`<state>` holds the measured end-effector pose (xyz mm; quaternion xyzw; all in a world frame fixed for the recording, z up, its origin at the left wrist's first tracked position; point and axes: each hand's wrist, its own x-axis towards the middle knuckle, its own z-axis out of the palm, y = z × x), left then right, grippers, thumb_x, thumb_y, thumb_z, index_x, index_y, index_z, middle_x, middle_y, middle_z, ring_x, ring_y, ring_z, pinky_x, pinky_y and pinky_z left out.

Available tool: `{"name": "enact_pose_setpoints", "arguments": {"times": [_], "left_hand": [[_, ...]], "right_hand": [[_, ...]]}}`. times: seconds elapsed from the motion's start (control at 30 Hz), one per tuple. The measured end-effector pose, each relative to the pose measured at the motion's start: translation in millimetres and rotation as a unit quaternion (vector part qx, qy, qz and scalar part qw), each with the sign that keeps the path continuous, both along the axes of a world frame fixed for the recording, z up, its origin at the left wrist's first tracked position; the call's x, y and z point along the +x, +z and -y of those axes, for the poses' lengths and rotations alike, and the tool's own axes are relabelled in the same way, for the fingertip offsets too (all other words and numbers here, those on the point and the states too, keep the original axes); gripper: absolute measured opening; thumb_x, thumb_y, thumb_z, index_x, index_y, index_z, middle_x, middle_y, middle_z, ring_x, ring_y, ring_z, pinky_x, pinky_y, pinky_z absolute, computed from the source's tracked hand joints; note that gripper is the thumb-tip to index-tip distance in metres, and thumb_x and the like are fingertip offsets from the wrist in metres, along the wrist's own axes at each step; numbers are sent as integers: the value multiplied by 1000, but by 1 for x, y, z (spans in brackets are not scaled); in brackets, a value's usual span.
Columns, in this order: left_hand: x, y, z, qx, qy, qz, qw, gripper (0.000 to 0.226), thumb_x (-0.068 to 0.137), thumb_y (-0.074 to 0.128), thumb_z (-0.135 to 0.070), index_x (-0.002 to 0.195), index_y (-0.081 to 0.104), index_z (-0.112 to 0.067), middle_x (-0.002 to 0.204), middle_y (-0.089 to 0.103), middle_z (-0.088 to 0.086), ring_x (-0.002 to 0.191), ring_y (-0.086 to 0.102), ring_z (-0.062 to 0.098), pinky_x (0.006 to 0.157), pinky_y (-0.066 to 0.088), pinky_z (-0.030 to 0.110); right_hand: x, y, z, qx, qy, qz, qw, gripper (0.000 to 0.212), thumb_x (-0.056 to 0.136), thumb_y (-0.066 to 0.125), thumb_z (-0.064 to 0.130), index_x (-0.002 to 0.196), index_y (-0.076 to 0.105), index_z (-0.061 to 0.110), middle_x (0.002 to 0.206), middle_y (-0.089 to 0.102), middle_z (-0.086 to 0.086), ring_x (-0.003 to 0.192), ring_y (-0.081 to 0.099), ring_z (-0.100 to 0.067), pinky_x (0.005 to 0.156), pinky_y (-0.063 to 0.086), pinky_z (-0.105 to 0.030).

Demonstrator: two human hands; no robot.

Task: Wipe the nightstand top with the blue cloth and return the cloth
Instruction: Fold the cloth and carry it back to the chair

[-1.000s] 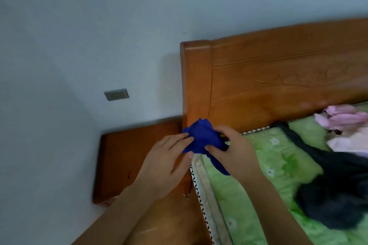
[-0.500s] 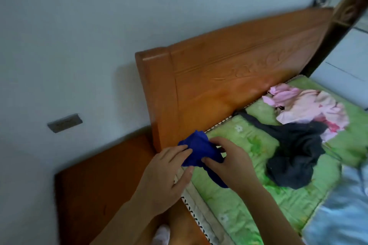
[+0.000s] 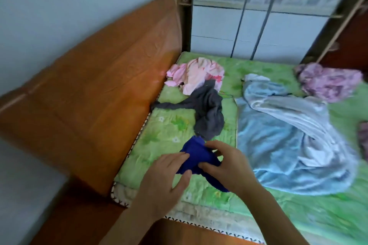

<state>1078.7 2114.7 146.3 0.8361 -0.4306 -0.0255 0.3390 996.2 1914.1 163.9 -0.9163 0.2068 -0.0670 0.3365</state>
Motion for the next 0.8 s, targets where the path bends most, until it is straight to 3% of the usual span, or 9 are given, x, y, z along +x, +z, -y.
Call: {"name": "enact_pose_setpoints", "arguments": {"times": [0.2,0.27,0.43,0.57,0.8], "left_hand": [[-54,8,96,22,-132,20,991,47,101,40,-51,136,57,-23,131,59,-13,121,49,-1,102,34,15],[-68,9,127,22,-161,20,987,46,101,42,-50,136,56,-24,132,58,-14,122,47,-3,102,33,13],[-94,4,194,9,-209,-10,978,45,101,40,-52,135,56,-26,129,57,-18,121,49,-4,100,41,22],[-102,-6,252,8,-260,-28,965,43,101,41,-51,132,57,-26,126,59,-19,118,52,-1,97,43,26],[-136,-24,374,-4,-394,-59,917,42,100,40,-55,130,56,-30,121,58,-23,111,54,0,93,47,29]], "right_hand": [[-102,-7,72,40,-134,32,990,54,66,71,60,117,65,43,103,69,25,93,65,2,81,54,-27],[-129,-12,93,63,-178,41,981,49,69,77,55,115,65,44,98,68,26,90,65,1,79,55,-26],[-169,-20,141,87,-241,45,966,50,67,72,58,114,65,42,101,68,31,91,65,6,76,56,-25],[-194,-23,177,76,-295,24,952,44,73,77,48,114,64,40,106,69,27,96,63,6,77,51,-18],[-254,-18,242,61,-435,-28,898,40,76,77,47,113,62,44,103,68,28,95,61,9,74,47,-14]]}}
